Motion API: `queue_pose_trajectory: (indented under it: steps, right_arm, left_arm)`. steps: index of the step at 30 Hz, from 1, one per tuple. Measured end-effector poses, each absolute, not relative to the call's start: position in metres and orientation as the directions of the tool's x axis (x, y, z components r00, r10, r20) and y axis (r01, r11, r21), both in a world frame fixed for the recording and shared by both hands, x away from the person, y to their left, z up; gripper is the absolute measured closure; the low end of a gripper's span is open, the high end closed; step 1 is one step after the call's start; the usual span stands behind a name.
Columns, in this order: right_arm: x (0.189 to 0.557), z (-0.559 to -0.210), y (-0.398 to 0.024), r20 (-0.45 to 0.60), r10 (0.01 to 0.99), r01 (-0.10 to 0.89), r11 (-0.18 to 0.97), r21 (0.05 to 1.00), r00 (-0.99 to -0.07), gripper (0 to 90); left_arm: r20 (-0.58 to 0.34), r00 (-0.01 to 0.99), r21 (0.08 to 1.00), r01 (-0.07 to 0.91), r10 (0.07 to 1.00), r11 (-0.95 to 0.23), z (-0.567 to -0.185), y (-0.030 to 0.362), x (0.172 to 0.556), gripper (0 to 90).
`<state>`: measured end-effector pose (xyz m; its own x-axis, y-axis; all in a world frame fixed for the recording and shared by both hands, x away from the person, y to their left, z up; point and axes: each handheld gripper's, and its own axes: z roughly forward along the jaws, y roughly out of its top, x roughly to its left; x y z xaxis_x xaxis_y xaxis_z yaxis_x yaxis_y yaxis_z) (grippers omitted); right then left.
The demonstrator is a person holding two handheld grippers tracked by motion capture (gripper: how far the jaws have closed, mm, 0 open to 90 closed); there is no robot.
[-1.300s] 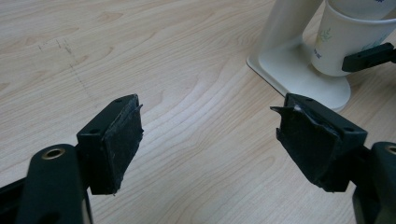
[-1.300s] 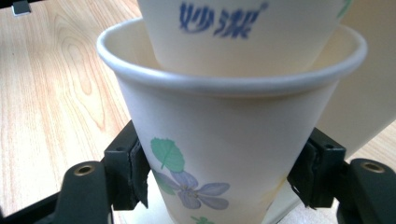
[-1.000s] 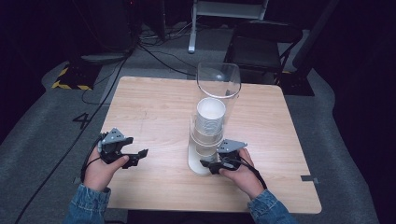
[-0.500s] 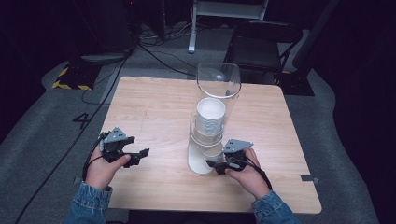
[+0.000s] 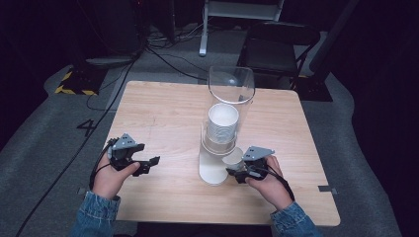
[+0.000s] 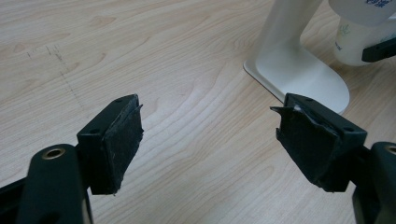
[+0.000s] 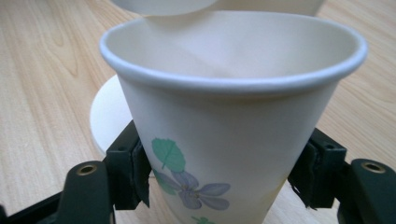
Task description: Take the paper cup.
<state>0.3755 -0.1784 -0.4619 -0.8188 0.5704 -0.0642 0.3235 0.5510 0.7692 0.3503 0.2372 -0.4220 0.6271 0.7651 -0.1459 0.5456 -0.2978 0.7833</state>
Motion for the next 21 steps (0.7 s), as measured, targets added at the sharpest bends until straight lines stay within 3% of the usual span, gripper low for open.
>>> queue_pose_trajectory:
  steps: [12, 21]
  right_arm:
    - [0.382, -0.449, -0.206, -0.069, 0.652, 0.354, 0.493, 0.795, -0.755, 32.1]
    - [0.393, -0.438, -0.235, -0.010, 0.759, 0.403, 0.358, 0.842, -0.652, 32.0]
  left_arm:
    - [-0.141, 0.627, 0.773, 0.553, 0.766, -0.310, -0.426, 0.234, 0.352, 21.9]
    - [-0.145, 0.614, 0.778, 0.555, 0.776, -0.294, -0.431, 0.237, 0.353, 19.8]
